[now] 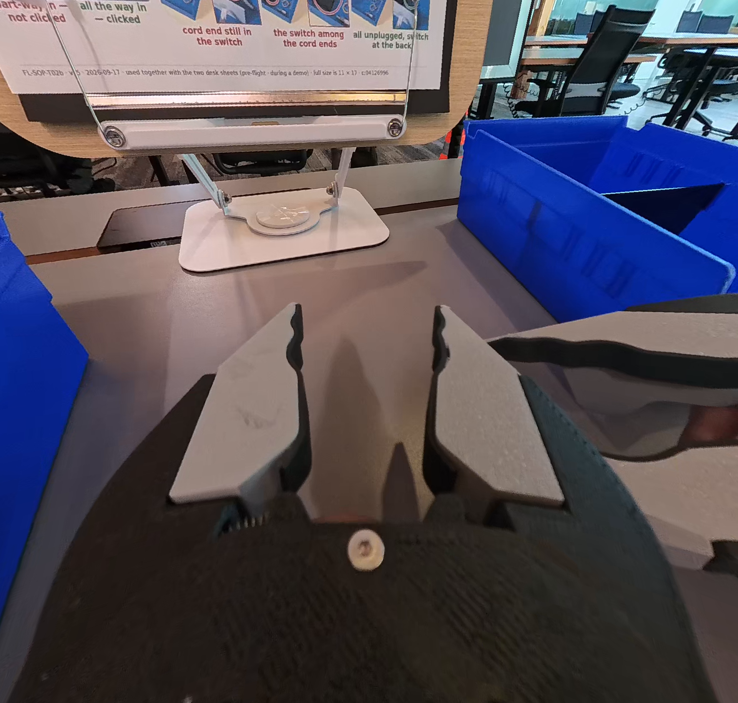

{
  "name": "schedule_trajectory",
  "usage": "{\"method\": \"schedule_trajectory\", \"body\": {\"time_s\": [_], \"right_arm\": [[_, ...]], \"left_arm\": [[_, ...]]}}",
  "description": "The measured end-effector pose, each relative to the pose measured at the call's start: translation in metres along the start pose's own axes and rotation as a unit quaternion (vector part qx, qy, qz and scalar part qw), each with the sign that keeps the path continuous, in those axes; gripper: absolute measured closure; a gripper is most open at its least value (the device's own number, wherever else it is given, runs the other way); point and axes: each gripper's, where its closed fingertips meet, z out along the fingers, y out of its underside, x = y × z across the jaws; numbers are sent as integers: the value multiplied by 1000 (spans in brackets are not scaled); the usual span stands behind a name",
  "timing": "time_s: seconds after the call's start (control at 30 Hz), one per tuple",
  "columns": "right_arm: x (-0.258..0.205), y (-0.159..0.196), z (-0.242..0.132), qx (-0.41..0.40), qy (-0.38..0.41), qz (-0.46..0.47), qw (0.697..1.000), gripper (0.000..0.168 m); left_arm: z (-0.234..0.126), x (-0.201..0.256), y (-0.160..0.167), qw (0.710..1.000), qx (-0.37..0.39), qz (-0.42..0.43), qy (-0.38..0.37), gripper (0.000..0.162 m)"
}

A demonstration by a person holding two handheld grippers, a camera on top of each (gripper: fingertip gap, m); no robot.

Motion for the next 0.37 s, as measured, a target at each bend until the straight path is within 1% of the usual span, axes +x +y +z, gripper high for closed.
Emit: {"method": "schedule_trajectory", "body": {"time_s": [0.27,0.33,0.37], "right_arm": [[1,4,2,-14,-2,8,1000,103],[3,8,3,-25,1,15,1000,100],[4,11,4,-38,2,19,999,96]], "left_arm": [[1,-6,6,1000,-18,-5,-13,99],[2,-11,13,999,-42,-12,-25,99],[3,-13,19,997,-63,-17,-29,97]]}}
